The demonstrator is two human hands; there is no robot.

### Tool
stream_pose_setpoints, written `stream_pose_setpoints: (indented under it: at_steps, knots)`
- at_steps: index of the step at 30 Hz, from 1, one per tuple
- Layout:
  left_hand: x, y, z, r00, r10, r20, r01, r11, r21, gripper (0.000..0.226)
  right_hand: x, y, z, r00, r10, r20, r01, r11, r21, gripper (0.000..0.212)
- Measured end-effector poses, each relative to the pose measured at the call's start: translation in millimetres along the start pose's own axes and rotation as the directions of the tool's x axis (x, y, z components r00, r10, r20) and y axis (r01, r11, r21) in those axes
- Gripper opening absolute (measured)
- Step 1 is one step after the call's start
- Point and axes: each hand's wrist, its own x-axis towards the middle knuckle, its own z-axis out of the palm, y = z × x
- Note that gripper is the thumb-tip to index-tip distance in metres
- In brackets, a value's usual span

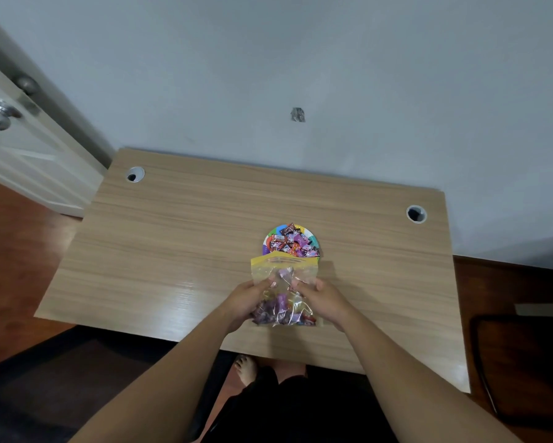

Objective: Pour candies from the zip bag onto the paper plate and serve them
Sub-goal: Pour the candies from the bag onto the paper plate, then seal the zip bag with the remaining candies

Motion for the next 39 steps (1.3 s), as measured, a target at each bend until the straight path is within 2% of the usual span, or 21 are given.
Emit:
stream_pose_setpoints:
  at_steps: [3,6,9,14,18,25,27,30,34,36,38,39]
  knots:
    - [-3.5,-0.9,-3.4,1.000,0.019,0.019,-0.020,1.000,0.017,0.044,-2.3,1.5,1.0,1.000,-0.007,0.013,0.007,1.000,0.026,0.057]
    - [-2.4,-7.4,-9.5,0.996,0.079,0.035,-0.081,0.996,0.039,0.042,-10.4,-3.7,-0.1,0.999,-0.037,0.002,0.036,0.998,0.048,0.036]
    - [0.5,-14.9,-20.6,0.986,0.168,0.016,-0.169,0.983,0.076,0.039,-12.1,-3.4,-2.0,0.999,-0.038,-0.005,0.039,0.995,0.087,0.023]
    - [2.7,-17.0,-49.2,0.950,0.311,-0.029,-0.296,0.925,0.238,0.015,-15.7,-7.4,5.2,0.998,-0.061,-0.036,0.064,0.994,0.091,0.025]
    - [4.3,-18.0,-84.7,0.915,0.399,-0.056,-0.359,0.871,0.336,0.010,-16.4,-14.1,18.6,0.994,-0.109,-0.005,0.109,0.993,0.040,0.014]
    - [-14.7,-22.8,-140.0,0.852,0.516,-0.086,-0.424,0.777,0.466,0.018,-14.9,-32.8,48.7,0.964,-0.265,-0.016,0.258,0.950,-0.177,0.015]
    - [-17.2,-29.3,-162.9,0.837,0.536,-0.106,-0.400,0.733,0.550,0.021,-11.2,-39.6,57.8,0.957,-0.289,0.015,0.280,0.913,-0.298,0.024]
    - [-23.5,-33.2,-183.2,0.840,0.530,-0.119,-0.361,0.709,0.606,0.037,-2.5,-49.6,62.4,0.951,-0.302,0.060,0.291,0.819,-0.494,0.039]
    - [-35.4,-37.0,-195.3,0.816,0.563,-0.128,-0.402,0.713,0.574,0.019,-1.2,-68.2,78.8,0.923,-0.372,0.095,0.356,0.739,-0.571,0.023]
    - [-39.8,-39.1,-197.5,0.806,0.574,-0.145,-0.434,0.740,0.514,0.021,-4.4,-76.3,90.7,0.915,-0.391,0.104,0.376,0.728,-0.573,0.022]
    - [-42.2,-42.9,-199.4,0.796,0.585,-0.155,-0.464,0.754,0.465,0.018,-8.8,-82.1,100.2,0.904,-0.414,0.109,0.401,0.728,-0.556,0.004]
    - [-42.9,-45.1,-200.5,0.790,0.592,-0.158,-0.469,0.750,0.467,0.013,-10.0,-84.0,103.7,0.897,-0.428,0.111,0.415,0.728,-0.546,0.008]
